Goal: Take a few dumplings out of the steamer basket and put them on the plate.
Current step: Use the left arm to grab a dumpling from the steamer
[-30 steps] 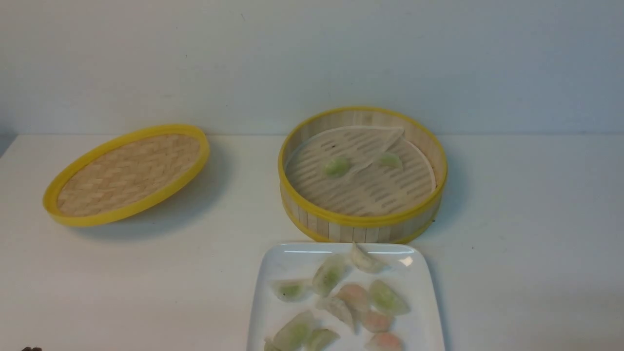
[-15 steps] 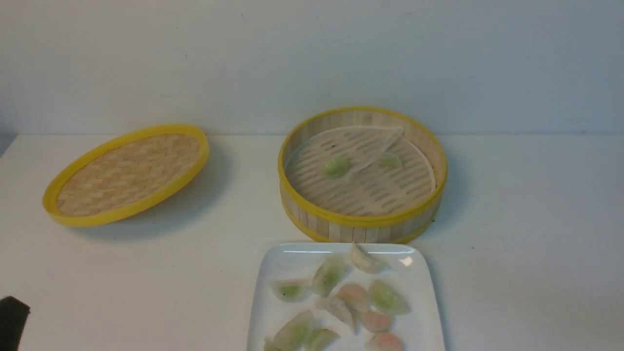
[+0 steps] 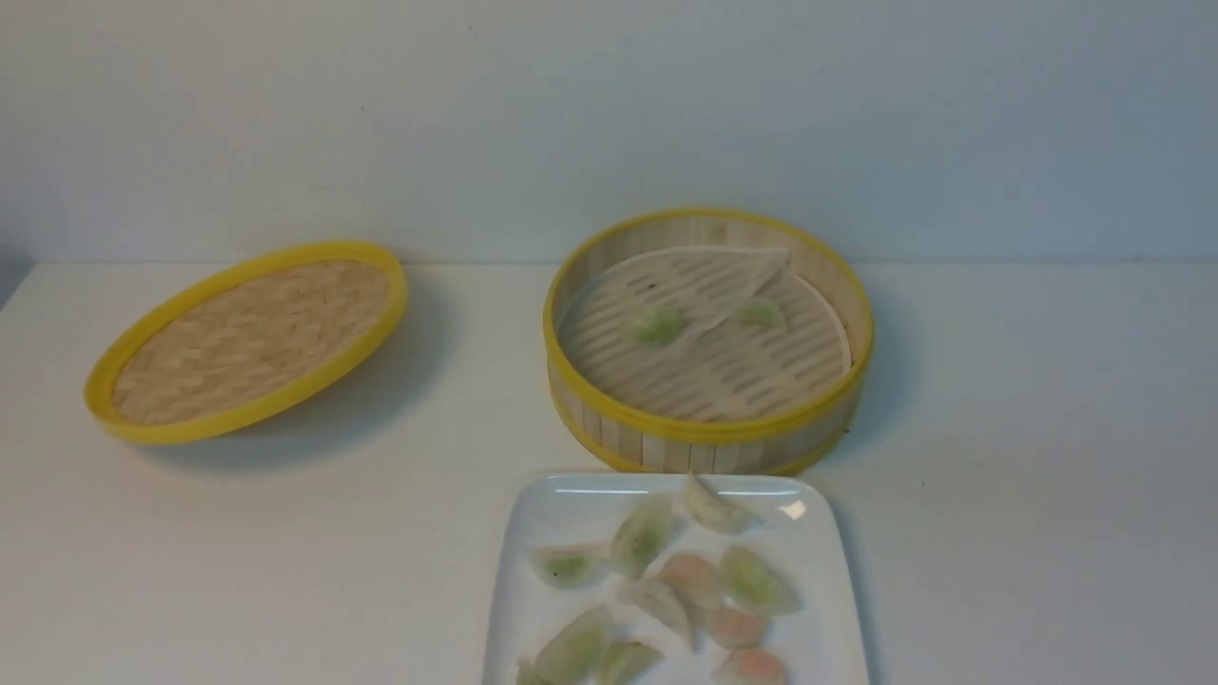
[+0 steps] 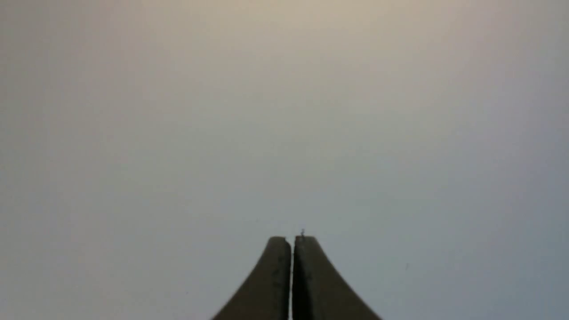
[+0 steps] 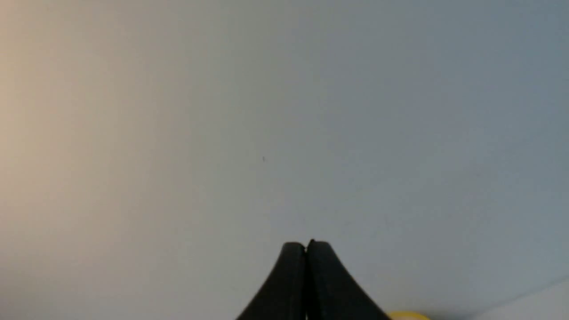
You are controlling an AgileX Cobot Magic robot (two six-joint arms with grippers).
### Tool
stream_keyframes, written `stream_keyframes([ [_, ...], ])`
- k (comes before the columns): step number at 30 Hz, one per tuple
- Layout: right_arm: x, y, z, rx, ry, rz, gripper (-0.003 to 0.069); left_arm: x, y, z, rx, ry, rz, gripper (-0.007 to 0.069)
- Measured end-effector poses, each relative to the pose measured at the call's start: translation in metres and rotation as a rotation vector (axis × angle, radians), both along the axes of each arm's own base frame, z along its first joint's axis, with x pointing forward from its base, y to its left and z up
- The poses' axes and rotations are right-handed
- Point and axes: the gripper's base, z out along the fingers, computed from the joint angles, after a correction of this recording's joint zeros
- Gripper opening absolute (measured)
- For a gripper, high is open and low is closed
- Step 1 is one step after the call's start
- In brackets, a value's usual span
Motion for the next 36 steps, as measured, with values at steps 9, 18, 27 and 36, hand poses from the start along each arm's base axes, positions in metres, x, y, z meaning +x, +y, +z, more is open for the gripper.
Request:
stream_keyframes([
  [9, 0.051, 0.016, 0.067, -0.536, 0.562, 0.215, -0.0015, 0.129, -0.029, 0.049, 0.383, 0.878, -0.311, -0.0006],
  [18, 0.091, 0.023, 0.056, -0.578, 0.749, 0.33, -0.0015, 0.255, -0.081, 0.019, 0.668, 1.055, -0.65, -0.0006],
  [27, 0.09, 0.025, 0.055, -0.561, 0.766, 0.36, -0.0015, 0.359, -0.162, -0.032, 0.898, 1.04, -0.867, -0.0006],
  [36, 0.088, 0.028, 0.054, -0.516, 0.797, 0.394, -0.0015, 0.422, -0.215, -0.083, 1.062, 1.003, -0.872, -0.0006],
])
